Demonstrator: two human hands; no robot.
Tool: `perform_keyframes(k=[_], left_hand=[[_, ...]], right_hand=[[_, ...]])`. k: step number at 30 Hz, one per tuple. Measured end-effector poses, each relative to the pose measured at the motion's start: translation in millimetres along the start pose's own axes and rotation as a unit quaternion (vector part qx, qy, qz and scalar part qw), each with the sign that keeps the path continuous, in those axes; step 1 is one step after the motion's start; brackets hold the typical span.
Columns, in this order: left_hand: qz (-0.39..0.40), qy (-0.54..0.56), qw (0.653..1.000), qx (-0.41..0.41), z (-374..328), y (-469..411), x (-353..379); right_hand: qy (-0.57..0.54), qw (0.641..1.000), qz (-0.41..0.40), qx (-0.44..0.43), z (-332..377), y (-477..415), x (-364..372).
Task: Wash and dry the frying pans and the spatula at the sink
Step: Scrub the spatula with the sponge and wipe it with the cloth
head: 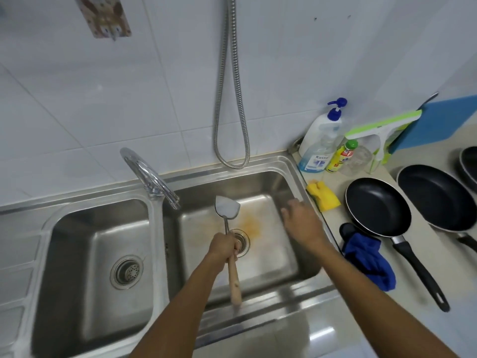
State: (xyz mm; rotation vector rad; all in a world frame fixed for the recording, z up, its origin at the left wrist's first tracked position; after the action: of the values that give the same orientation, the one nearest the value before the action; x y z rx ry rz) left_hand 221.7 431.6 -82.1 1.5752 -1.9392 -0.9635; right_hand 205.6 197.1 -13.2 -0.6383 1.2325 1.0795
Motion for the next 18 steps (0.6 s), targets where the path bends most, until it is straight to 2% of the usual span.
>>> perform_keyframes(k=[2, 6, 10, 12, 15, 18], left_hand=[[0.015, 0.0, 1.0, -0.012, 1.6, 10.0, 3.8], [0.068, 0.055, 0.995, -0.042, 3.5, 27.3, 17.1], [0.093, 0.084, 0.991, -0.038, -4.3, 38.4, 23.8], [0.099, 0.084, 0.991, -0.026, -9.9, 44.0, 25.8], [0.101, 0.079, 0.992, -0.007, -14.5, 53.3, 28.1], [0.091, 0.05, 0.994, 0.023, -13.1, 63.0, 21.6]], right_hand=[[0.082, 0.996, -0.014, 0.04, -49.1, -43.2, -7.2], [0.157, 0.983, 0.077, 0.059, -110.2, -93.3, 11.5], [0.122, 0.992, 0.008, 0.03, -102.4, -90.7, 15.0], [0.052, 0.997, -0.032, -0.042, -69.6, -74.2, 16.6], [0.014, 0.973, -0.053, -0.225, 9.9, -32.5, 37.1], [0.045, 0.955, -0.08, -0.282, 72.4, -16.3, 57.2]])
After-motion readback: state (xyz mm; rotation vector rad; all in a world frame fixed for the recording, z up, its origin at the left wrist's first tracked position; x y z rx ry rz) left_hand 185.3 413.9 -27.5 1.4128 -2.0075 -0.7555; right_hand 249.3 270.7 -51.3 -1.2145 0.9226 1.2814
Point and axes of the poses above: each hand's wrist, its own y-axis away from the middle knuckle, its own x-axis out of the palm, z = x × y, the point moved 5 cm from there along -y, towards the middle knuckle, and after that the axes turned 6 degrees about y, right-handed, at the moved point
